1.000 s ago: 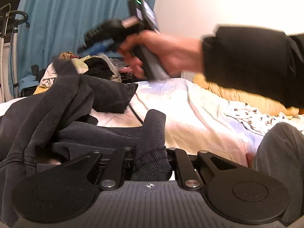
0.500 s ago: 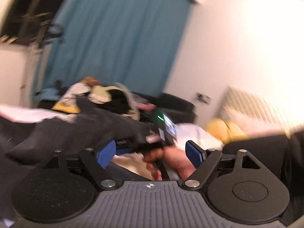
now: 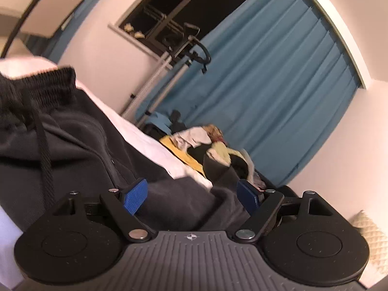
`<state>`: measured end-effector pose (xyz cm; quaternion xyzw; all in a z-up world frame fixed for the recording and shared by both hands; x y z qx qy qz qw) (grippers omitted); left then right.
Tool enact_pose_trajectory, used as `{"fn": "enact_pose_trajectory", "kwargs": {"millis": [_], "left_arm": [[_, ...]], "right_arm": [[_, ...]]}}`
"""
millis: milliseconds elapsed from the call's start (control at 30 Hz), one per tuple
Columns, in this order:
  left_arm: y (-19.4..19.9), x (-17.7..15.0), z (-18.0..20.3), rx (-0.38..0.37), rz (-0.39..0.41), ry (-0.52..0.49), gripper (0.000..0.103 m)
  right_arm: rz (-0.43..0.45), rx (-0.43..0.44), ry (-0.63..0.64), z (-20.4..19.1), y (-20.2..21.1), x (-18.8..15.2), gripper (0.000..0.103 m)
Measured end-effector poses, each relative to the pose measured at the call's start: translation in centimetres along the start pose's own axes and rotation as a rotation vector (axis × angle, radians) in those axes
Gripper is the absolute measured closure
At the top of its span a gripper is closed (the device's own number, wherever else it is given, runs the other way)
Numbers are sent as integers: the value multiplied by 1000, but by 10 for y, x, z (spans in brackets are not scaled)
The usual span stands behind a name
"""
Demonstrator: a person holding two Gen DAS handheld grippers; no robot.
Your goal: Fold clothes
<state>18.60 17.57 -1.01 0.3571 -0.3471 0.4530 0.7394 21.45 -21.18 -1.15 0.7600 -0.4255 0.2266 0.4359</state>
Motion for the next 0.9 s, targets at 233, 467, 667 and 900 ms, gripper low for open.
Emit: {"fn": "enact_pose_trajectory", "kwargs": {"millis": [233,467,667,900], "left_arm": [[-4,-3,9,67,-18,-37,20],[3,-9,19,194,-39,-72,20],[21,-13,22,276,-42,-14,18],[61,-15,20,343,-11,64,15]], "right_arm": [[295,-178,-151,77,122,47,97],[449,-488,-296,204,178,30,97],[244,-530,-585,266,161,-6,87],[332,-582,-357,241,173,3,50]]}}
Point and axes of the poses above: each gripper's, at about its wrist camera, not at the fingertips, and y roughly against the way its jaws point, z to its right, x to its top, the point moved 2 cm from there along -y, roughly the way its jaws point, and after that the axes turned 6 degrees about -y, right-handed, at the moved point
